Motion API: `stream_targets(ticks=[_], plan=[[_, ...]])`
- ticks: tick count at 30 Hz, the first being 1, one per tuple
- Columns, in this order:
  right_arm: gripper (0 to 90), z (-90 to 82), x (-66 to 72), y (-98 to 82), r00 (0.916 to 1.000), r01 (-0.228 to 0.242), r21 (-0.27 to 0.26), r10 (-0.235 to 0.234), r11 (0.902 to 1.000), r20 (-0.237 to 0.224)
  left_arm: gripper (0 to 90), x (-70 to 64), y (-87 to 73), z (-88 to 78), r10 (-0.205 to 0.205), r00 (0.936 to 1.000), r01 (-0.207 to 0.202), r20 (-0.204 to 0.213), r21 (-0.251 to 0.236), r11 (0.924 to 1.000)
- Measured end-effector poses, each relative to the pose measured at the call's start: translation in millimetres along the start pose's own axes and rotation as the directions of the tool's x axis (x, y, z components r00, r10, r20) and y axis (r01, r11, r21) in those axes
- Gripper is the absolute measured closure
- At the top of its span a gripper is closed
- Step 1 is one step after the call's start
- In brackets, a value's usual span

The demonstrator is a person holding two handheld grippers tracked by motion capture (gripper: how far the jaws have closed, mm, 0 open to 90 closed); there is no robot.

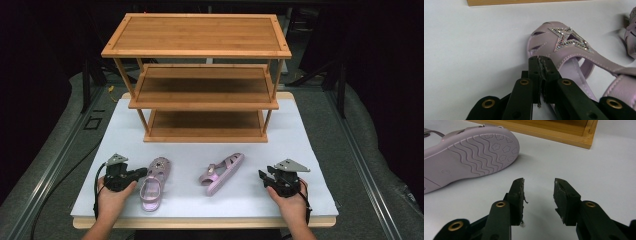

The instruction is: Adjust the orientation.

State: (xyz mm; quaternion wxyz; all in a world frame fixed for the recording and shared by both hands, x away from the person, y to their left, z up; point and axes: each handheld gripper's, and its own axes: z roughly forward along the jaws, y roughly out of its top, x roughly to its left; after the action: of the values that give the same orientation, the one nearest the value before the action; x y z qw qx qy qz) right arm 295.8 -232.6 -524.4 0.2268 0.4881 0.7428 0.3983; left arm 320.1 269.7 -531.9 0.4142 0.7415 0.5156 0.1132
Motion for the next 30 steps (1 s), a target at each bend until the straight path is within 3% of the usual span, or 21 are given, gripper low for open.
stream_targets(ticks=[6,14,18,21,26,30], plan=[[59.6,-2.1,-1.0,-0.1,1.0000,-0.003,-0.008,0.003,1.0000,-0.002,72.1,2.3,-2.7,-15.7,-0.016,0.9998,0.016,-0.011,0.016,0.9997],[58.5,-4.1,-2.5,0.2,0.9997,-0.023,-0.022,0.023,0.9995,0.000,57.0,-22.3,-1.2,-48.7,0.006,0.9999,-0.006,-0.009,-0.024,0.9997],[58.4,-5.1,-2.8,0.3,0.9996,-0.029,-0.028,0.029,0.9992,0.007,54.4,-31.1,-2.3,-58.2,0.019,0.9998,-0.019,-0.004,-0.032,0.9993],[58.4,-5.5,-3.2,0.2,0.9994,-0.034,-0.030,0.034,0.9990,0.006,54.1,-34.3,-5.0,-58.2,0.028,0.9996,-0.028,0.005,-0.010,0.9995],[58.3,-5.4,-3.0,0.0,0.9994,-0.034,-0.028,0.034,0.9990,0.004,55.8,-33.0,-13.8,-45.6,0.026,0.9997,-0.026,0.002,0.068,0.9973],[58.2,-4.8,-3.1,-0.3,0.9993,-0.037,-0.028,0.037,0.9989,0.003,69.1,-34.2,-16.1,-37.3,0.042,0.9991,-0.043,0.004,0.103,0.9937]])
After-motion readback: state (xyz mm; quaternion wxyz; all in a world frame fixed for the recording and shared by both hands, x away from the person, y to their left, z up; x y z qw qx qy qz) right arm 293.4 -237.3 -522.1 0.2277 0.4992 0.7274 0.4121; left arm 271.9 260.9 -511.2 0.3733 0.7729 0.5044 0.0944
